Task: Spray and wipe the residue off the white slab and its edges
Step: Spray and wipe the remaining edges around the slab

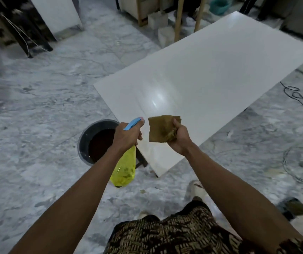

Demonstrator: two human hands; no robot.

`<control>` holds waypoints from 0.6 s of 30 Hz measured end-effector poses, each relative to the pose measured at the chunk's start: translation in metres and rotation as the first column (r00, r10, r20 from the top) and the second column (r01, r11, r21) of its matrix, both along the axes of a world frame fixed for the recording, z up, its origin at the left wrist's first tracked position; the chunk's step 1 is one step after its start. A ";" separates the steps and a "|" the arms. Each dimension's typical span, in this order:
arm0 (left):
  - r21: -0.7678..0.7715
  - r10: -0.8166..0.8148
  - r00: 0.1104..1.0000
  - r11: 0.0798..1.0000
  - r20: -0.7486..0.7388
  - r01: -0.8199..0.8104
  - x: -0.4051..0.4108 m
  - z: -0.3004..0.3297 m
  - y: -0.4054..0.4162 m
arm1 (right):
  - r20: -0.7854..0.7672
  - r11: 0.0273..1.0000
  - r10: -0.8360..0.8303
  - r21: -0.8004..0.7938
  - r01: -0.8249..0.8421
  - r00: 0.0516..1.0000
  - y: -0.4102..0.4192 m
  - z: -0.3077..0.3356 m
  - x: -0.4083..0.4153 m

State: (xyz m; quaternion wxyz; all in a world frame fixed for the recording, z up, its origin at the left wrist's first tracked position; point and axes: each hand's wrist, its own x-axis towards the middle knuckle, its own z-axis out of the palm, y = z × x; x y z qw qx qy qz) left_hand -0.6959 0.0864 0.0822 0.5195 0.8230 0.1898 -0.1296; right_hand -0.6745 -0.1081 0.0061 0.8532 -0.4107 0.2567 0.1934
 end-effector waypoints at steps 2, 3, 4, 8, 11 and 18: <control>0.004 -0.039 0.999 0.999 -0.003 0.039 0.019 0.003 -0.028 | 0.029 0.999 -0.043 0.031 0.042 0.999 -0.037 0.008 0.016; 0.009 -0.062 0.998 0.998 0.003 0.062 0.029 0.004 -0.046 | 0.036 0.998 -0.062 0.028 0.061 0.997 -0.057 0.011 0.023; 0.013 -0.085 0.996 0.996 0.008 0.085 0.039 0.004 -0.063 | 0.046 0.997 -0.075 0.025 0.074 0.996 -0.076 0.014 0.030; 0.012 -0.159 0.987 0.987 0.019 0.159 0.080 0.000 -0.152 | 0.069 0.992 -0.119 0.049 0.115 0.991 -0.164 0.022 0.060; 0.005 -0.201 0.980 0.980 -0.001 0.201 0.118 0.002 -0.240 | 0.070 0.992 -0.123 0.044 0.120 0.990 -0.246 0.027 0.090; -0.069 -0.234 0.971 0.970 -0.042 0.231 0.195 0.008 -0.417 | 0.084 0.980 -0.187 0.081 0.181 0.979 -0.403 0.041 0.158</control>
